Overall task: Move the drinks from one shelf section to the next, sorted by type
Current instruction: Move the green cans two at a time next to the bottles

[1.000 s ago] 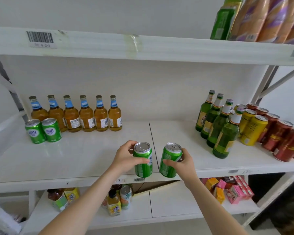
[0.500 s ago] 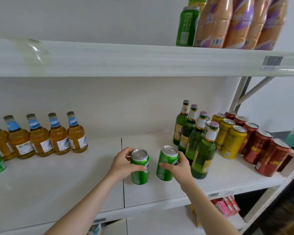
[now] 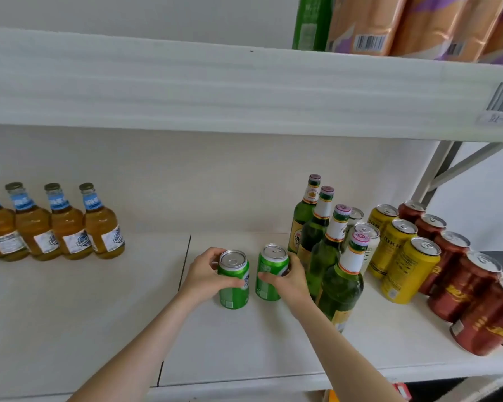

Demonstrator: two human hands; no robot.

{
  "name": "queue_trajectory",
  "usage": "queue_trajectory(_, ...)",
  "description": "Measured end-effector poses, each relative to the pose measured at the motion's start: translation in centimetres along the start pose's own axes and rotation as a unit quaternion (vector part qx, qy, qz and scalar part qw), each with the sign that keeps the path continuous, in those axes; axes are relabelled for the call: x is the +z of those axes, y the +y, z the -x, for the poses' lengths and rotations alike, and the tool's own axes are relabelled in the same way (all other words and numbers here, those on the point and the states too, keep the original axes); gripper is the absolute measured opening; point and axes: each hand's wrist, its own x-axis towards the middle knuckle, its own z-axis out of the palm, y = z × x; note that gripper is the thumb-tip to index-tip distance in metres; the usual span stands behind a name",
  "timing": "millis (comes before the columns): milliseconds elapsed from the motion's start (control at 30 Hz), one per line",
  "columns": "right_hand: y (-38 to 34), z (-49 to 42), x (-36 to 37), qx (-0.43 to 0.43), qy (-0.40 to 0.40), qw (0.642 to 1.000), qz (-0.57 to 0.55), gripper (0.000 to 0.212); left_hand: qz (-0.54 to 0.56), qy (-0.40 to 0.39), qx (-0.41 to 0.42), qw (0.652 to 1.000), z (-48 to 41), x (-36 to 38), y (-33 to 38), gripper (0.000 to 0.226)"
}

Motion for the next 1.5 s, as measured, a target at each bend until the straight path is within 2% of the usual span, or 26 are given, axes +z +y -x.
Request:
queue_trajectory(167, 0.0, -3.1, 1.5, -0.005, 0.010, 1.000, -0.007, 0.075, -0.008, -0.002, 0.004, 1.000, -3.4, -0.2, -0.2, 0.076)
queue_trajectory(367, 0.4, -6.5, 2.7, 0.005, 0.043, 0.999, -0.016, 0.071, -0.011, -0.016, 0.014, 1.000, -7.0, 0.0, -0.3, 0.076)
queue_trajectory(667, 0.6, -9.3, 2.9, 0.011, 0.075, 0.997, 0.007, 0.084, -0.010, -0.046, 0.039, 0.998, -9.7, 1.3, -0.3, 0.074)
queue_trajectory(1167, 1.8, -10.6, 3.3, -0.012, 0.061, 0.998, -0.008, 0.083, -0.015, -0.070, 0.040, 0.997, -10.7, 0.6, -1.4, 0.074)
queue_trajectory(1500, 3.7, -8.0, 2.5, 0.007, 0.068, 0.997, -0.022, 0.090, -0.002, -0.138, 0.031, 0.990, -10.9, -0.5, -1.4, 0.071)
